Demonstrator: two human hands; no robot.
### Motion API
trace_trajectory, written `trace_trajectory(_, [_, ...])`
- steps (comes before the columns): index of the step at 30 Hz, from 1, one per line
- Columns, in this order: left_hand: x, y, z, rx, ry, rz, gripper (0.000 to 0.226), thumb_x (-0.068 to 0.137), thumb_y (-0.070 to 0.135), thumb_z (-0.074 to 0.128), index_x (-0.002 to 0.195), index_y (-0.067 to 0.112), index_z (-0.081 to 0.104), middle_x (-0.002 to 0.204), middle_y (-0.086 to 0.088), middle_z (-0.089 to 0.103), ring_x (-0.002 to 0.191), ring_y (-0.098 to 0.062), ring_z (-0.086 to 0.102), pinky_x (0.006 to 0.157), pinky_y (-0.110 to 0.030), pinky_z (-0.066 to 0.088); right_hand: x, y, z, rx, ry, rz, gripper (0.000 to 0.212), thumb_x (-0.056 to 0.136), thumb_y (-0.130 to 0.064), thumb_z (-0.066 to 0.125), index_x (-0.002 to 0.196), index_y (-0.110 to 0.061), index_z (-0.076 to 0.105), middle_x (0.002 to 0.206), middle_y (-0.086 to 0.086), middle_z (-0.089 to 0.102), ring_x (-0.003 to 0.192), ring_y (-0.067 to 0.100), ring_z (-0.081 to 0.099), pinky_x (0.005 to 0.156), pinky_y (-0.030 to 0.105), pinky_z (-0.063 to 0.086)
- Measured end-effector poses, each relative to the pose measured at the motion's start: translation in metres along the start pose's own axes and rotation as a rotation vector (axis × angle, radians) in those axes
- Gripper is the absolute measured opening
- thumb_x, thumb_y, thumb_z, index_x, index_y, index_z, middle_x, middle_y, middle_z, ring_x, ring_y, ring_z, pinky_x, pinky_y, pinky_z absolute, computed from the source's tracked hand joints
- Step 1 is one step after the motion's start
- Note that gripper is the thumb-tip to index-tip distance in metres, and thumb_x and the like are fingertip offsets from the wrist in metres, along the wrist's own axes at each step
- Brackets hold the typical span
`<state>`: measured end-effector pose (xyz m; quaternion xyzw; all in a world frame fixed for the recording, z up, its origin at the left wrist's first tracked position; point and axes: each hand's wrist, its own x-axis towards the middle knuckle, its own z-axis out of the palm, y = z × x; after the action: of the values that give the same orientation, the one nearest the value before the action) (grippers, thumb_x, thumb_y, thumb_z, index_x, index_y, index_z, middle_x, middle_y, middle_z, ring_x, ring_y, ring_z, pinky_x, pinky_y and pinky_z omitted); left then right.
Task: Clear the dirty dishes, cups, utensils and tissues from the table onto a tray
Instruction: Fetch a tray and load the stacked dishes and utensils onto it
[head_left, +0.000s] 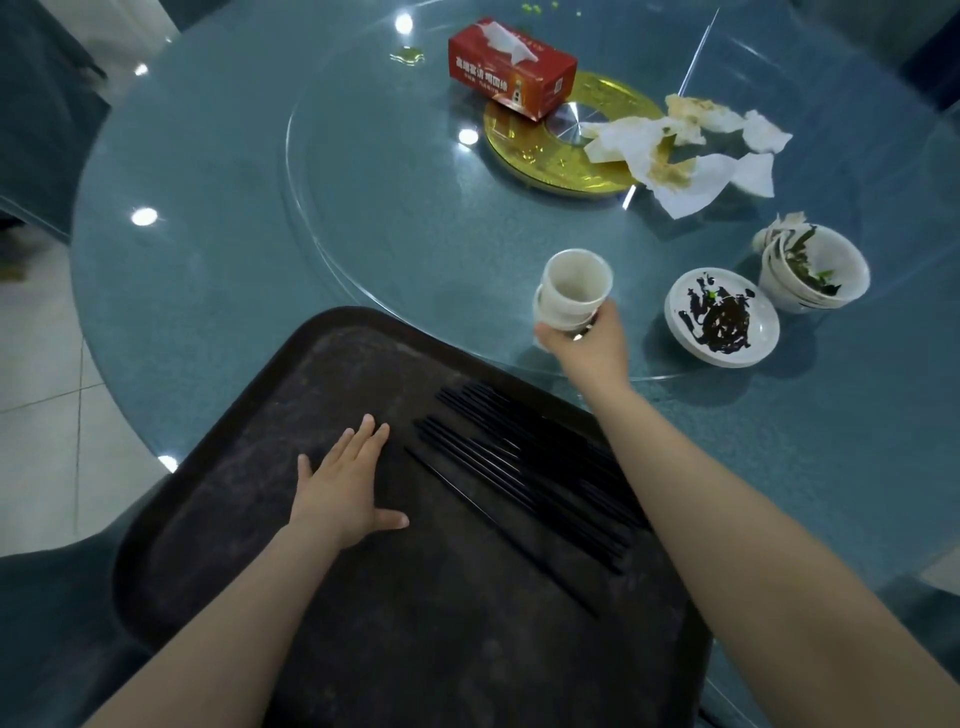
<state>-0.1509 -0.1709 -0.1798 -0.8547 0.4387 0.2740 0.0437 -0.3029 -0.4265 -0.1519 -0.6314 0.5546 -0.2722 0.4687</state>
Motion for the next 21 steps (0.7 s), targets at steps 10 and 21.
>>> trace_trajectory(10, [0.002,-0.023,-0.021,-0.336,0.062,-0.058,0.106,0.075,0.048,0.073,0.153,0.023,0.006,0.156,-0.001,0.028,0.139,-0.026,0.033,0.110,-0.035,0.030,-0.085,-0.020,0.084,-0.113,-0.471,0.065,0.054,0.073,-0.059,0.068,0.108,-0.017,0.066,0.105,-0.003,0.069,0.093,0.013,0.065,0.078,0.029,0.052])
trace_trajectory(21, [-0.001,-0.051,-0.041,-0.544,0.230,-0.120,0.080,0.083,0.027,0.068,0.150,0.017,0.024,0.154,-0.005,0.032,0.137,-0.022,0.035,0.103,-0.033,0.033,-0.105,-0.028,0.144,-0.134,-0.527,0.145,0.059,0.085,-0.040,0.062,0.134,-0.009,0.050,0.116,0.006,0.066,0.105,0.024,0.064,0.096,0.042,0.050])
